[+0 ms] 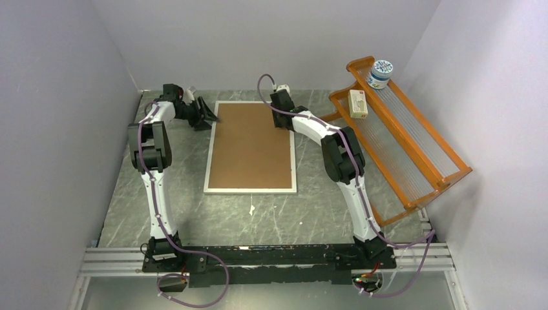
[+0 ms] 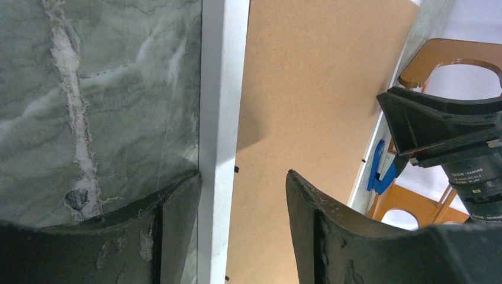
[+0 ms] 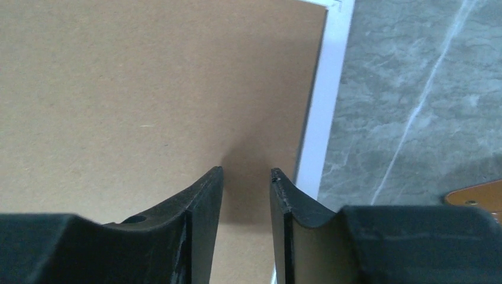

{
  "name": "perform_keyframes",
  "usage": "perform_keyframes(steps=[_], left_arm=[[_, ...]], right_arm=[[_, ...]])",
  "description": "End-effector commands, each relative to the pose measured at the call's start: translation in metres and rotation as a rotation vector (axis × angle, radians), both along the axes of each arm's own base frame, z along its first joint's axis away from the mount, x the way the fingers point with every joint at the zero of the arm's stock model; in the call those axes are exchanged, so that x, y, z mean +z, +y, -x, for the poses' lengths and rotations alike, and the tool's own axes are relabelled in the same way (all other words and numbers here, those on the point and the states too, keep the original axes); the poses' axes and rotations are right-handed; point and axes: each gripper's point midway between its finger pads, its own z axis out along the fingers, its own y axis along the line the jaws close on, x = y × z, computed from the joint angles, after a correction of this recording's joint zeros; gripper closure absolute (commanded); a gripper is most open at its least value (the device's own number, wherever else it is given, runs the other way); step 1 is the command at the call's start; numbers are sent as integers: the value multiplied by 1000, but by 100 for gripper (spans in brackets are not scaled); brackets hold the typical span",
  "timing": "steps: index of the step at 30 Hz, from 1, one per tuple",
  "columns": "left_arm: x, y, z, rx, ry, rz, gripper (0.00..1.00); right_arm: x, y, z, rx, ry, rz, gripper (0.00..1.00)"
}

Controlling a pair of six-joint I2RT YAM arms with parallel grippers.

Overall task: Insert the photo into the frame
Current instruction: Adjust the photo frame item on the photo frame.

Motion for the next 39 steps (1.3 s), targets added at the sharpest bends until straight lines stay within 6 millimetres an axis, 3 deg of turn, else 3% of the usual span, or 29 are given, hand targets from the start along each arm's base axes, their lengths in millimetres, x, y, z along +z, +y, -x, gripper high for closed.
perform_keyframes(steps=[1, 6, 10, 16, 27, 39], left_arm=[[-46, -10, 25, -44, 105, -112, 36], [-33, -7, 20, -46, 83, -130, 33], [-22, -4, 9, -33, 49, -144, 29], [-29, -3, 3, -6, 53, -146, 27], [-41, -4, -19, 39, 19, -117, 24], [-44, -7, -20, 38, 13, -90, 24]], right_arm=[[2, -2, 7, -3, 63, 8, 60], [69, 6, -11, -21, -21, -152, 50], [92, 4, -20, -45, -40, -305, 39], [72, 6, -39, -38, -35, -322, 34], [48, 6, -71, -20, -83, -311, 35], [19, -2, -66, -33, -24, -277, 36]])
